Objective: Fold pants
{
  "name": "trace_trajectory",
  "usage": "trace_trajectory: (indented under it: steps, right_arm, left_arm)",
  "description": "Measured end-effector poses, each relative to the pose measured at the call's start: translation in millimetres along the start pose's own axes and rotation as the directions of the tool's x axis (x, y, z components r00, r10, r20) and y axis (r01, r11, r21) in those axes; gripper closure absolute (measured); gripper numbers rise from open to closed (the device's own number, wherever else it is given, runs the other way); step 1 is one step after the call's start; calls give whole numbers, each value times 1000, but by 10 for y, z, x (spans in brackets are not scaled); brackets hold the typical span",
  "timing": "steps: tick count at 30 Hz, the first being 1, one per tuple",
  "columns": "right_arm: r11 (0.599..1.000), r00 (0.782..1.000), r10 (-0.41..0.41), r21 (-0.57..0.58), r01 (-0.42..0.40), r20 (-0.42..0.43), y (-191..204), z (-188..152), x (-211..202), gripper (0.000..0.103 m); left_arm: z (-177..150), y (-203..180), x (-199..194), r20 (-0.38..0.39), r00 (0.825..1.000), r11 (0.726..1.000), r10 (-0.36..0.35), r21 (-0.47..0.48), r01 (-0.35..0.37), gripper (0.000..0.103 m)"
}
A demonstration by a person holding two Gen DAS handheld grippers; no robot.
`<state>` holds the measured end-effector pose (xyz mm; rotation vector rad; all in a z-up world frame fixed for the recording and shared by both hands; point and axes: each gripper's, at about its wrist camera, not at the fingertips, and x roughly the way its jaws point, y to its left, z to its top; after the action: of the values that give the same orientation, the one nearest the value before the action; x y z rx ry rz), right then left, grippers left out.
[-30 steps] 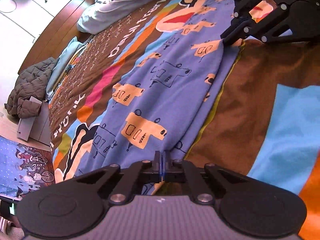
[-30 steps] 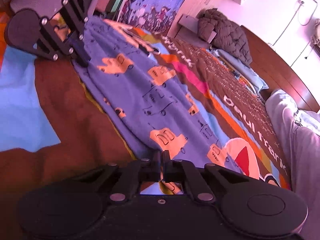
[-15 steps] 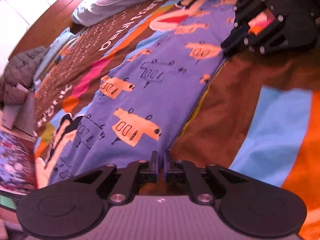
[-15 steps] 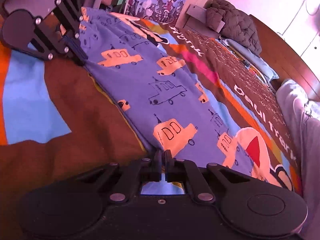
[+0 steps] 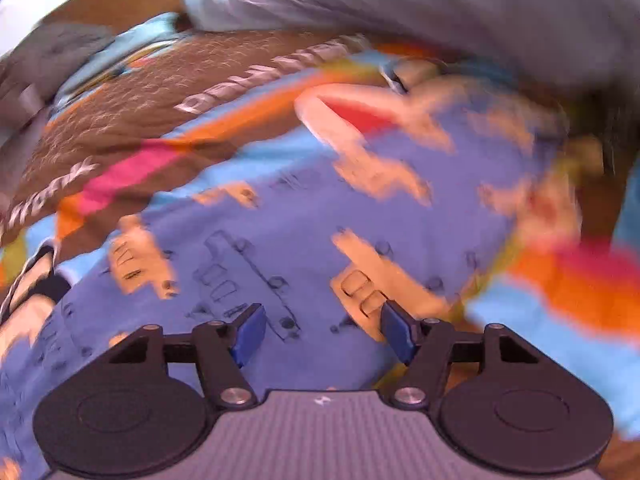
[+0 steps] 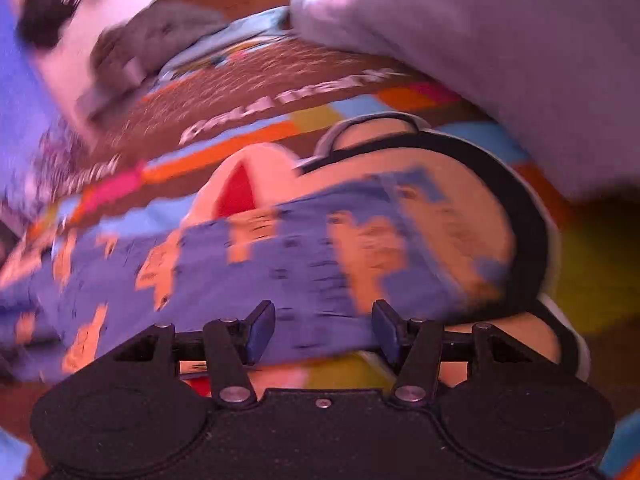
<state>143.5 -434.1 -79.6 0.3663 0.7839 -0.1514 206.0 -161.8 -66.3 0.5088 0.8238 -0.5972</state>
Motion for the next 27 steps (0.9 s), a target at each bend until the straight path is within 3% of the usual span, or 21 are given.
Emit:
trace_trajectory:
  steps: [1,3,5,8,10,12,15,18,21,24,27]
  right_arm:
    - [1000,1000,-3,-9,4,22,-64,-20,-75,30]
    - [998,995,-46,-45,50,86,-191,-60,-250,17]
    - [1000,993,-1,7,0,120,-386,-89,-363,17]
    - [978,987,94,175,-117,132,-686,-151,-353,17]
    - [953,985,103,270,-137,136,-807,-155,-341,17]
    - [925,980,133,336,-177,151,-903,-132,-301,17]
    - [909,974,166,360,-212,153,-938,-138,-299,17]
    - [905,974,179,366,-219,140,-950,-125,-281,18]
    - [899,978,180,386,-205,101,-962,-103,-200,21]
    - [887,980,175,417,-200,98,-996,-106,-181,25]
    - [882,982,163,431,-190,99,-1004,-115,-176,30]
  left_arm:
    - [-34,-47,-10,19,999,999,26,32,-26,26]
    - [27,-16,-24,-2,1000,1000,17,20,-17,24]
    - [212,77,-43,19,999,995,-31,-91,32,23]
    - [641,41,-19,116,993,978,-29,-202,52,13]
    - [1017,-152,74,160,987,984,-28,-169,55,11]
    - [1373,-432,239,182,983,996,-37,-76,52,11]
    - [1761,-888,562,181,981,997,-63,55,54,11]
    - [1954,-1234,883,156,982,986,-105,142,83,13]
    - [1926,-1448,1164,115,987,971,-114,223,87,15]
    - [1898,-1433,1399,59,991,973,-122,205,108,13]
    - [1933,-1285,1482,24,987,983,-159,95,156,12]
